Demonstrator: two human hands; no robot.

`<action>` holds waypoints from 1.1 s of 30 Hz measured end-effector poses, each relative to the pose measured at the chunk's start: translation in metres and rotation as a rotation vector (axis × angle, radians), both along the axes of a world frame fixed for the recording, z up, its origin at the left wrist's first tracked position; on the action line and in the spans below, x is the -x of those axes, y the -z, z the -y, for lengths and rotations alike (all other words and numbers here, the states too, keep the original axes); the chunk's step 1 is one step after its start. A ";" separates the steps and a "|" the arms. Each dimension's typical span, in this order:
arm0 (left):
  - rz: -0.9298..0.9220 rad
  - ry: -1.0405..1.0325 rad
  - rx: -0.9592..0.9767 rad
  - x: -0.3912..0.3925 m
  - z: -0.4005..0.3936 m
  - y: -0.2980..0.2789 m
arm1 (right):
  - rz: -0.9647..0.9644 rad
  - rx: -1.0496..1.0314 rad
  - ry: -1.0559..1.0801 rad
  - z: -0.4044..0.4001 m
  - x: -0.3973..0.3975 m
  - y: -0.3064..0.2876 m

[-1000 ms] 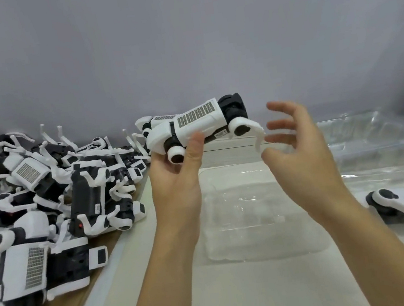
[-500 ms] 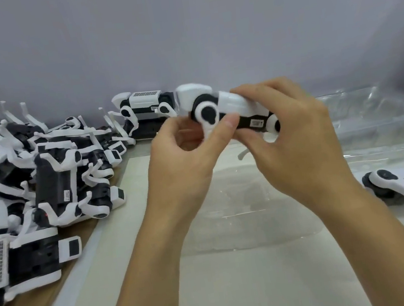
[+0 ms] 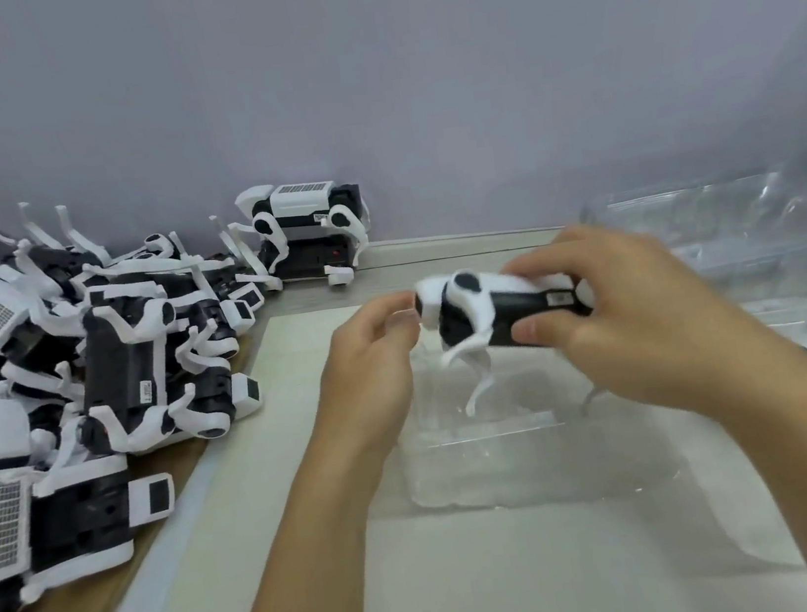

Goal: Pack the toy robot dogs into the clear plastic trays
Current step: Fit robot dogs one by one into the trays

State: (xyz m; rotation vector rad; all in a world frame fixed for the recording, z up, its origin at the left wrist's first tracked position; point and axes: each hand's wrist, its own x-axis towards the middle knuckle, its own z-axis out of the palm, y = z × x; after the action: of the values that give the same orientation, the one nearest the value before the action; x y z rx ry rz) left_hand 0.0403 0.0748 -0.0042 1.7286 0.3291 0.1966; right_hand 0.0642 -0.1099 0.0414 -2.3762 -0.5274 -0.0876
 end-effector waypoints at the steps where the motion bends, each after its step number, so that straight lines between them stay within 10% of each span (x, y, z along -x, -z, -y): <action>1: -0.004 0.000 0.007 0.000 0.000 -0.001 | -0.017 0.038 -0.008 -0.004 0.001 0.003; 33: 0.013 0.005 0.108 0.003 0.001 -0.006 | -0.028 0.054 -0.053 -0.005 0.000 0.009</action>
State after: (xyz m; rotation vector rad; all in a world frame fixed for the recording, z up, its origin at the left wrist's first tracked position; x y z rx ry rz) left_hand 0.0369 0.0740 0.0023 1.6211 0.3201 0.1837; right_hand 0.0637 -0.1050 0.0323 -2.4108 -0.5863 -0.0160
